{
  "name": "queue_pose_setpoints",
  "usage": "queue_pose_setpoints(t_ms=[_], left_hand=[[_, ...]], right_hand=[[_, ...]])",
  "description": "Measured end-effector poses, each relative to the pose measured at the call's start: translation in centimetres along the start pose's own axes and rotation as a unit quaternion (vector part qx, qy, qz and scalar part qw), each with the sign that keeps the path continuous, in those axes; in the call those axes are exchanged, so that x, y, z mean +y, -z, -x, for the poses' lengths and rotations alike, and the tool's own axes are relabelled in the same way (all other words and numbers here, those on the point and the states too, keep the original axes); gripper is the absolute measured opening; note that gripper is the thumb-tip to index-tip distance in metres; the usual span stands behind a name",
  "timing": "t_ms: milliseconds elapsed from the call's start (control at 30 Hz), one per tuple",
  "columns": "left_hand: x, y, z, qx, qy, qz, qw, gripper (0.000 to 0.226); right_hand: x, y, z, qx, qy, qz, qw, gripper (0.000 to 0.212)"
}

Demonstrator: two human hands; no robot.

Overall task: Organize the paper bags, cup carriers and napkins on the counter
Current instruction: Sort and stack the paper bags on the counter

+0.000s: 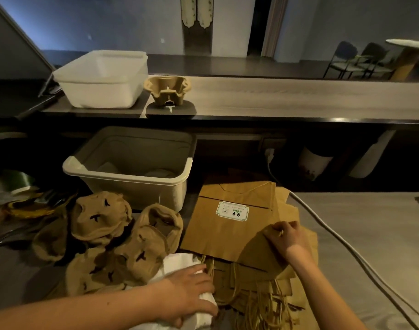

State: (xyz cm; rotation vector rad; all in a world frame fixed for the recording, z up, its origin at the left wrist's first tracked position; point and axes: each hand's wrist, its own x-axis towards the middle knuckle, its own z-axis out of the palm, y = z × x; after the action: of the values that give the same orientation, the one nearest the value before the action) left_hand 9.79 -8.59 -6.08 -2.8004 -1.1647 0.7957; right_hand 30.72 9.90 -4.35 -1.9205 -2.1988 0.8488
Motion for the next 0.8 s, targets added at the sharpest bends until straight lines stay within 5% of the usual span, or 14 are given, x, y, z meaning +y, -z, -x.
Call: queue_pose_setpoints(t_ms=[233,367,467,633,800], left_hand=[[0.3,1.4,0.2,0.012,0.041,0.065,0.997,0.049],[-0.6,4.6,-0.9,0.099,0.095,0.335,0.932,0.033],[-1.8,6.1,-2.0,0.180,0.258,0.460,0.831,0.027],[-4.8,5.8,-3.9,0.238,0.440,0.663,0.557,0.029],[-6.3,5.5,-5.2,0.247,0.491,0.700,0.455,0.039]], right_hand=[[-0.1,-0.7,-1.7,0.010,0.013,-0.078,0.997,0.048],[0.4,-1.0,-2.4,0.006,0.032,-0.112,0.993,0.036],[0.6,-0.9,-3.2,-0.017,0.010,-0.193,0.981,0.027],[1.4,1.4,-3.7,-0.078,-0.066,-0.392,0.914,0.012],[3.9,3.1,-5.1,-0.035,-0.105,-0.434,0.894,0.023]])
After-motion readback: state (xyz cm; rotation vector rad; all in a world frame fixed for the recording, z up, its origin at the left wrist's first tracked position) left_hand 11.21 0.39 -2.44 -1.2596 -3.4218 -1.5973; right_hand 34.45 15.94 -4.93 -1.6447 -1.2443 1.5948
